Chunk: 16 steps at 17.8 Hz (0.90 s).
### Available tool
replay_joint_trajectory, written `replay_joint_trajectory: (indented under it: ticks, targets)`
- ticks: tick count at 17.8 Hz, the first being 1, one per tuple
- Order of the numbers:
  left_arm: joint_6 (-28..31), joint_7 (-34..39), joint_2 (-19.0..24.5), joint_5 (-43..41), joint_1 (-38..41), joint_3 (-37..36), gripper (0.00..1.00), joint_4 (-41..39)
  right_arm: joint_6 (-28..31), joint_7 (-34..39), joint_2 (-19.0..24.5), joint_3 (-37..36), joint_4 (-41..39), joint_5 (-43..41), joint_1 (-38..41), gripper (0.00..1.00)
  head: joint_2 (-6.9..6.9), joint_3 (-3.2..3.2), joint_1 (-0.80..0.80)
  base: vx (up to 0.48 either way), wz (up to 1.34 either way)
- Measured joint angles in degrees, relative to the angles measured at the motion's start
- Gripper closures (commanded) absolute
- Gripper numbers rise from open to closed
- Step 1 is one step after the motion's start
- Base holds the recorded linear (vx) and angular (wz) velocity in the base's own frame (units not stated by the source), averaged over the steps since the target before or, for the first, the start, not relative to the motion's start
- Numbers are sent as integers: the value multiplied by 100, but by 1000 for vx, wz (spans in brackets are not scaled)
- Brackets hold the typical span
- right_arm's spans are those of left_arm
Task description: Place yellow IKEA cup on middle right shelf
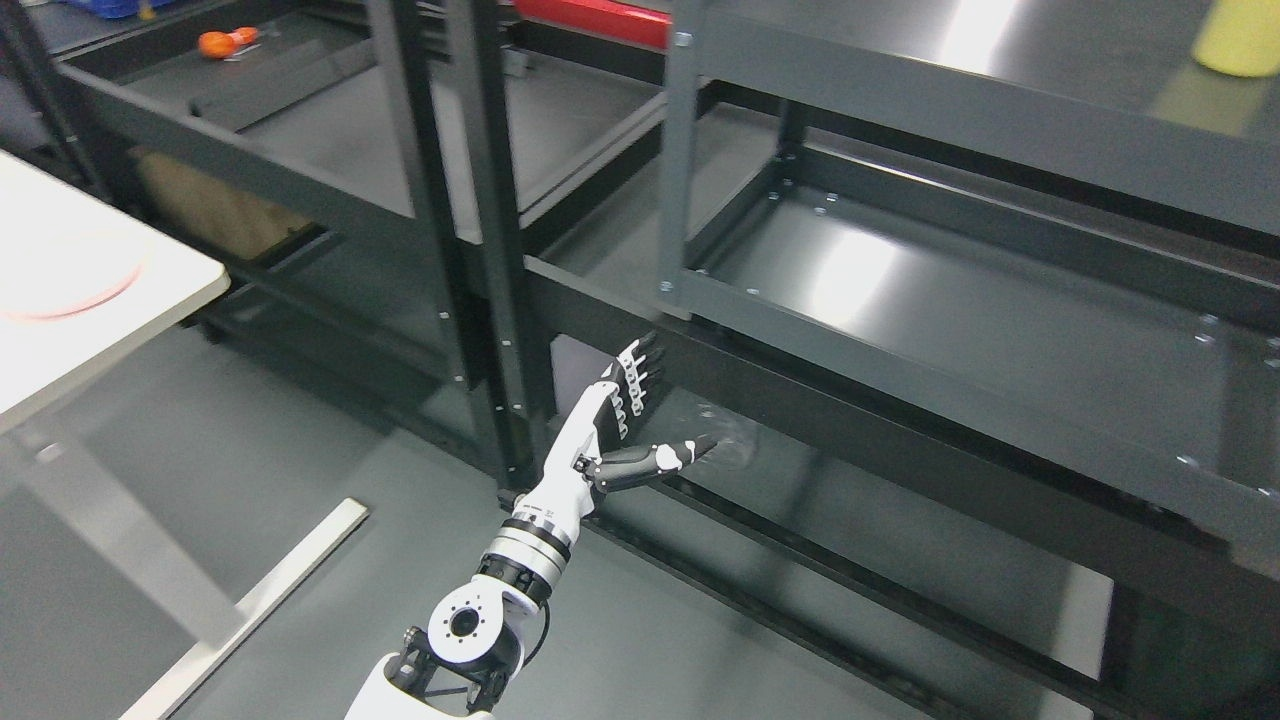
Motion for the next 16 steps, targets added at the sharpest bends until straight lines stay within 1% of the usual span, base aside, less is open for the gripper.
replay_joint_trajectory:
  ticks: [4,6,9,12,16]
  targets:
    - [-71,-77,-6,-2,-16,261,1,18,8,0,0,0,0,0,4,1,0,0,0,-84,-926]
    - [-152,-78,-8,-4,-9,444,1,17,24,0,0,0,0,0,2,1,0,0,0,-58,-503]
    - [-184,-81,-9,-6,75,701,1,-19,29,0,0,0,0,0,-1,1,0,0,0,-45,-148]
    - [-30,-126,-11,-9,197,924,2,-56,21,0,0,0,0,0,-1,1,0,0,0,-37,-90]
    - [25,-146,-12,-12,371,1136,2,-117,4,0,0,0,0,0,-3,1,0,0,0,-16,-60]
